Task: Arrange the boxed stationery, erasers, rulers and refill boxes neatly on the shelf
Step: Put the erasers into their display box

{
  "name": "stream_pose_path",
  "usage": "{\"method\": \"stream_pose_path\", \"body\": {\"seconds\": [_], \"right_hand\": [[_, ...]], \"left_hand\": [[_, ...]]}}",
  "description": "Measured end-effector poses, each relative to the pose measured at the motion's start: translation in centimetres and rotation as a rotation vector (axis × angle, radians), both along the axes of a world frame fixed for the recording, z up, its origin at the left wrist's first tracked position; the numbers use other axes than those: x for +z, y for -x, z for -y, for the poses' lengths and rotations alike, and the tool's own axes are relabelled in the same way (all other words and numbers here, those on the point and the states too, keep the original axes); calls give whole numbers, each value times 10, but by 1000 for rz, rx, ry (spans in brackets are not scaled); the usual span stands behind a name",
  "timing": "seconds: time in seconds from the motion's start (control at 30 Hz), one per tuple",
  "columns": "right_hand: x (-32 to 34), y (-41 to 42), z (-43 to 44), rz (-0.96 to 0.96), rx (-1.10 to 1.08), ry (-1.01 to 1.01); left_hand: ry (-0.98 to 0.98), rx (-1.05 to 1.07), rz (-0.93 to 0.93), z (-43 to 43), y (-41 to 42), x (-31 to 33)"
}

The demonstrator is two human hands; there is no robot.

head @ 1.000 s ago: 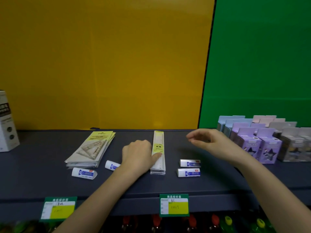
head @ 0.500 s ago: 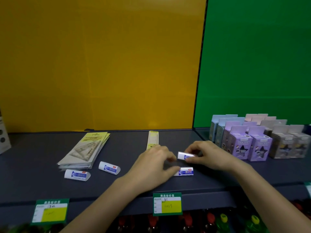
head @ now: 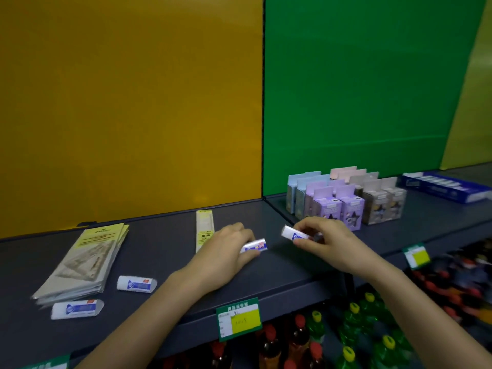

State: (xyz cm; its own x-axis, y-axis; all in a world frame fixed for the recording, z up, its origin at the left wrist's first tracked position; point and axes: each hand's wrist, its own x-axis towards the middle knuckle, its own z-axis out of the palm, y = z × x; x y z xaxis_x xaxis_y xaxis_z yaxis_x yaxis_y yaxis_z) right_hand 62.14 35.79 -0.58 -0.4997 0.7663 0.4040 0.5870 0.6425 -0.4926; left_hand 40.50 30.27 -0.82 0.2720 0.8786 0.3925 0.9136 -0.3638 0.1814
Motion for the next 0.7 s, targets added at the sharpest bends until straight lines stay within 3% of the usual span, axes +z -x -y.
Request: {"method": "stream_pose_path", "body": {"seconds": [0.37,0.7], "right_hand": [[-8,-91,23,-77,-202,-29],[0,-251,0,-7,-228,-70]], "left_hand": [[-119,-229,112,-17,-64,11],[-144,-318,127,-61,-216,12]]}}
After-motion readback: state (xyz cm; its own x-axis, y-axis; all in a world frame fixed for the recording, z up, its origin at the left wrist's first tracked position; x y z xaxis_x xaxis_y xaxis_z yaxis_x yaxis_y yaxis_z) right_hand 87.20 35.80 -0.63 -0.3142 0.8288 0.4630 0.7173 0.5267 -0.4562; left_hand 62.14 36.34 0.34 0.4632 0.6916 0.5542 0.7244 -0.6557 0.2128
